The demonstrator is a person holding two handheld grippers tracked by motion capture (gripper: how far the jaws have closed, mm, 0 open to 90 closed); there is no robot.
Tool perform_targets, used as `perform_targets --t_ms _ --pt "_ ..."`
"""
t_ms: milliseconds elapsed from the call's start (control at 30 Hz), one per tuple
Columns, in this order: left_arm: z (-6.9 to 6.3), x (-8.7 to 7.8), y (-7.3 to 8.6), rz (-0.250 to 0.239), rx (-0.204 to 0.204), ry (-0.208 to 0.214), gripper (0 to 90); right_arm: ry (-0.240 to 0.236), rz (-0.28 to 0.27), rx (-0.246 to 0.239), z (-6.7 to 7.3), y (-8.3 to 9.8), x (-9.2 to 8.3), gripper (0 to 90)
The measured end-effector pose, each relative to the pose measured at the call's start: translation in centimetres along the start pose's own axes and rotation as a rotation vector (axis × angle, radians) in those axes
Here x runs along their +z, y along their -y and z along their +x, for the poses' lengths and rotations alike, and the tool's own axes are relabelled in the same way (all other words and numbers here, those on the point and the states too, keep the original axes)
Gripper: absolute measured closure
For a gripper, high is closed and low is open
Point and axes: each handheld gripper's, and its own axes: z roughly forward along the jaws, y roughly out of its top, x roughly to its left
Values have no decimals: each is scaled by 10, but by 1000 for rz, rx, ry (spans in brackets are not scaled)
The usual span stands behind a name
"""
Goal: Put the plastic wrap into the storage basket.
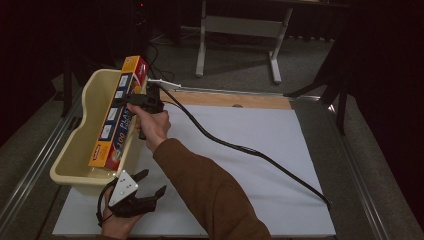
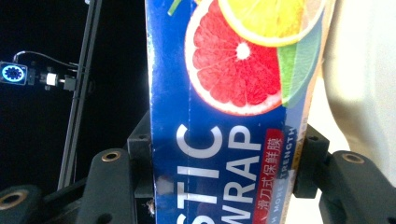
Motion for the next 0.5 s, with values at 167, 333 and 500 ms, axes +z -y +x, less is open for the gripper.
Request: perform_targets --t_ms 167,333,500 --pt "0 0 0 -1 -1 -1 232 10 1 -6 0 6 3 414" --pt "0 0 0 -1 -4 -1 234 7 48 16 -5 15 9 413" --pt "0 1 0 1 -2 2 232 14 66 40 -14 16 15 410"
